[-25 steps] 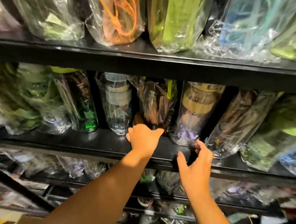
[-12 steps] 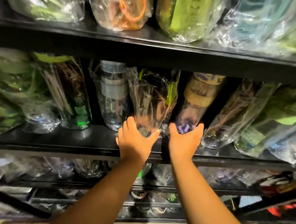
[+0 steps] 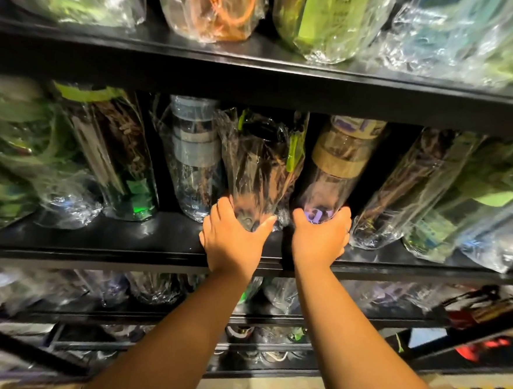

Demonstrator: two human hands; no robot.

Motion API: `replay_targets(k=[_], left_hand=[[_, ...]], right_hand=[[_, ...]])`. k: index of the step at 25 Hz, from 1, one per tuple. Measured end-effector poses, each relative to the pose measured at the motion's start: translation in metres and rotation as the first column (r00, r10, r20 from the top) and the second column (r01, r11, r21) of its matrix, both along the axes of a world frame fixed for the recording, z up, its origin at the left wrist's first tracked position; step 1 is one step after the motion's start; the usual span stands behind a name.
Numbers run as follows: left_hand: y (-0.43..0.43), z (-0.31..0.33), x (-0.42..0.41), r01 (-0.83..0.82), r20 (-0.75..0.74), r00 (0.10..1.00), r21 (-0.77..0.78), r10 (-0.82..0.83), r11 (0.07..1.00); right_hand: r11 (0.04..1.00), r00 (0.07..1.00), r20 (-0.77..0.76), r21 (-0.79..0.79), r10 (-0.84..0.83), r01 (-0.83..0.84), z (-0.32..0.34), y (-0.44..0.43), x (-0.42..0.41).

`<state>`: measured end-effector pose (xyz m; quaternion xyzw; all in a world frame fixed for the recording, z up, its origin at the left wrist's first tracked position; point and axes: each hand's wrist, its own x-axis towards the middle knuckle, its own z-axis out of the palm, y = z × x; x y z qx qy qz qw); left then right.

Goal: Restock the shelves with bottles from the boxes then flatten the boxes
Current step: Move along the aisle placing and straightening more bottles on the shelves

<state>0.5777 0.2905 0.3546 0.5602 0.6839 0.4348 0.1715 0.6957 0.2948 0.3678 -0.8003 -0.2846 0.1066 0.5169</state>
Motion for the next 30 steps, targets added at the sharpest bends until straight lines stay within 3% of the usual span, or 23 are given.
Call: replay_targets(k=[4,12,15,17,18,20,22,26,30], left_hand=[[-0.003,0.003,-0.001,0.011,0.016,1.000,-0.002,-0.011,1.000],[-0.003,0.001,-0.004,0.074,-0.031,0.997,-0.045,-0.076,0.996],[-0.006,0.006,-0.015,0.228,0.130,0.968,-0.106,-0.214,0.968],[-0.014,0.009,-0.032,0.340,0.294,0.913,-0.170,-0.282,0.925],[-0.020,0.008,-0.045,0.347,0.306,0.906,-0.137,-0.293,0.928],[-0.033,0.004,-0.073,0.213,0.209,0.953,0.053,-0.219,0.976],[-0.036,0.002,-0.103,0.030,0.178,0.982,0.143,-0.055,0.989],[-0.012,0.009,-0.146,-0.138,0.237,0.962,0.005,0.133,0.990],[0.012,0.015,-0.161,-0.155,0.214,0.963,-0.052,0.162,0.987]], right_hand=[[0.991,0.994,0.065,0.101,0.085,-0.091,-0.007,-0.023,0.002],[0.985,0.982,0.114,0.073,0.148,-0.156,-0.011,-0.042,0.006],[0.969,0.968,0.078,0.037,0.239,-0.243,-0.015,-0.047,0.012],[0.962,0.965,0.013,0.065,0.263,-0.264,-0.012,-0.062,0.011],[0.964,0.969,-0.006,0.102,0.246,-0.244,-0.010,-0.073,0.008],[0.946,0.969,0.049,0.210,0.243,-0.248,-0.007,-0.097,-0.006],[0.886,0.919,0.131,0.245,0.372,-0.394,-0.005,-0.111,-0.034],[0.748,0.765,0.139,0.158,0.629,-0.645,-0.002,-0.082,-0.091],[0.760,0.773,0.068,0.143,0.631,-0.633,0.001,-0.044,-0.124]])
